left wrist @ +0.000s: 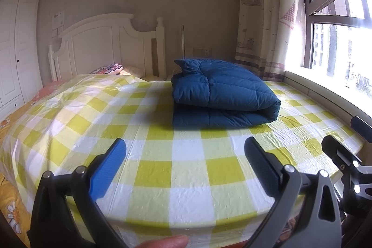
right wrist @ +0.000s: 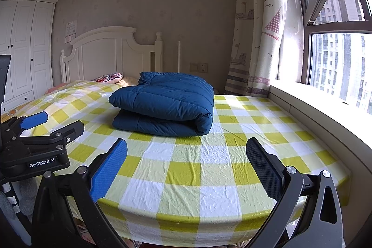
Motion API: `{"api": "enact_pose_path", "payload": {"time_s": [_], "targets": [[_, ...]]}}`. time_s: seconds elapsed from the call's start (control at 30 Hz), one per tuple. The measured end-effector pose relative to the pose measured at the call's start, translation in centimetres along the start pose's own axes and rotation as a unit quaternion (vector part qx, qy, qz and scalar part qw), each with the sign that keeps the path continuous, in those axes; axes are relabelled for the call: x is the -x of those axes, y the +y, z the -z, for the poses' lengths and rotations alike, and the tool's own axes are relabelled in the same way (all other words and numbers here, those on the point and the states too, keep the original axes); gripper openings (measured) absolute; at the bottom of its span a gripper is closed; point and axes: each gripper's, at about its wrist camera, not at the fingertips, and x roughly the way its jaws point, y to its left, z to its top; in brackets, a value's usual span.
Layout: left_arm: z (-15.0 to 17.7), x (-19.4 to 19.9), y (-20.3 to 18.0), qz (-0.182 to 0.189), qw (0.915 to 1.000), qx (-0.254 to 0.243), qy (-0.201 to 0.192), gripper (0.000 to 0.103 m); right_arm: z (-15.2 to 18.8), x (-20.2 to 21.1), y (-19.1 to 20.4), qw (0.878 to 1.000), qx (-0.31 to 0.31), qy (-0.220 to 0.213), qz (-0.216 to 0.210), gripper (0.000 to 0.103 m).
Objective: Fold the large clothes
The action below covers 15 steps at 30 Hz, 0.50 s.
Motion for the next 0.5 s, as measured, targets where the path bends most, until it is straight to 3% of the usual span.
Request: {"api": "enact_pose_path", "payload": {"time_s": [0.43, 0.5], "targets": [[0.07, 0.46, -0.13, -0.002, 0.9997, -0.008, -0.025, 0.101, 0.5, -0.34, 0.15, 1.0, 0.004, 0.008, -0.004, 0.098], [0.0, -0.28, -0.07, 0.014, 0.9997, -0.017, -0.013, 0.101, 0.73, -0.69, 0.15, 1.0, 0.004, 0.014, -0.005, 0.098]]}}
